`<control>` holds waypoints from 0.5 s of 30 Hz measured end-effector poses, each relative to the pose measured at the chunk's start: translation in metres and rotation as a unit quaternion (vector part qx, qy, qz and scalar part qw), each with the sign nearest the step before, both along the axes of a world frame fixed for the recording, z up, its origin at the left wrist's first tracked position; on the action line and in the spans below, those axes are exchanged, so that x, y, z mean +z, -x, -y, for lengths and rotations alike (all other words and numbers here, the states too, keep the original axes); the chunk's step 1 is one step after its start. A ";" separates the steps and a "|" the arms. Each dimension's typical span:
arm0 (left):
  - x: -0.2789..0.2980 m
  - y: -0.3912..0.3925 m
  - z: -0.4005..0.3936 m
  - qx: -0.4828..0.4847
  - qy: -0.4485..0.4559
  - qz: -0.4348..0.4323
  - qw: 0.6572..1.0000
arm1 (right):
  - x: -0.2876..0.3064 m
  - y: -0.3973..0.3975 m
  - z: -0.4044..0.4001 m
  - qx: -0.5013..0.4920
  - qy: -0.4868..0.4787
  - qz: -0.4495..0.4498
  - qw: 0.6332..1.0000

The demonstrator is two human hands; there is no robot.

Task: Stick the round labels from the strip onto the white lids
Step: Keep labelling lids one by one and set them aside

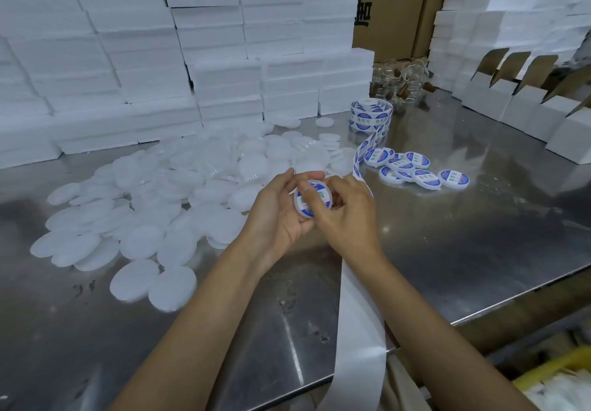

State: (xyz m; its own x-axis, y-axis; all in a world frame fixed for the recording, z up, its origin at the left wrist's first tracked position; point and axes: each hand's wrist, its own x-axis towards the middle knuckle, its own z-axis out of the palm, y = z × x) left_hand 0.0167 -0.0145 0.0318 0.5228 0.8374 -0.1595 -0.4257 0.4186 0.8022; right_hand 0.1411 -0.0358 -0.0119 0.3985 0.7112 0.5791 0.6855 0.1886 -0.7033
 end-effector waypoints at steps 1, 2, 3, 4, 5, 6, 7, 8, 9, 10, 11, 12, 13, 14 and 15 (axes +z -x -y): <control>-0.001 0.000 0.000 -0.001 0.001 0.003 1.000 | -0.001 -0.001 0.000 0.008 -0.005 -0.006 1.000; -0.001 0.000 0.000 -0.002 0.003 0.009 1.000 | -0.001 0.000 0.000 0.014 -0.009 -0.011 1.000; -0.002 0.000 0.000 -0.004 0.005 0.014 1.000 | 0.000 0.000 0.000 0.017 -0.011 -0.015 1.000; -0.002 0.001 -0.001 -0.009 0.005 0.019 1.000 | 0.000 0.000 0.000 0.019 -0.014 -0.019 1.000; -0.002 0.001 -0.001 -0.012 0.004 0.024 1.000 | 0.001 -0.001 -0.001 0.020 -0.014 -0.023 0.999; -0.002 0.002 -0.001 -0.012 0.003 0.030 0.999 | 0.001 -0.002 0.000 0.024 -0.015 -0.026 0.999; -0.002 0.002 -0.001 -0.008 0.003 0.038 0.999 | 0.001 -0.002 0.000 0.031 -0.012 -0.026 0.999; -0.002 0.002 -0.002 -0.002 0.002 0.047 0.999 | 0.001 -0.001 0.001 0.041 -0.005 -0.027 0.999; -0.002 0.002 -0.003 0.003 0.000 0.056 0.998 | 0.001 0.000 0.003 0.049 0.009 -0.022 0.998; -0.001 0.002 -0.003 0.006 -0.002 0.064 0.998 | 0.001 0.003 0.004 0.053 0.027 -0.016 0.998; -0.001 0.002 -0.003 0.006 -0.004 0.070 0.998 | 0.002 0.006 0.006 0.052 0.045 -0.010 0.998; -0.001 0.002 -0.003 0.004 -0.007 0.073 0.997 | 0.002 0.008 0.007 0.054 0.055 -0.011 0.997; -0.001 0.002 -0.003 0.001 -0.010 0.073 0.997 | 0.002 0.010 0.007 0.059 0.057 -0.017 0.996; -0.001 0.003 -0.004 -0.004 -0.014 0.069 0.997 | 0.003 0.010 0.007 0.070 0.052 -0.028 0.996; -0.001 0.004 -0.005 -0.007 -0.021 0.062 0.998 | 0.004 0.010 0.007 0.084 0.044 -0.042 0.995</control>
State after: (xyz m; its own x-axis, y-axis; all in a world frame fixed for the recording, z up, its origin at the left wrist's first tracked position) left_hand 0.0128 -0.0098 0.0308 0.5476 0.8347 -0.0582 -0.5173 0.3924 0.7605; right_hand 0.1311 -0.0433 -0.0083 0.3148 0.8185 0.4806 0.5872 0.2299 -0.7761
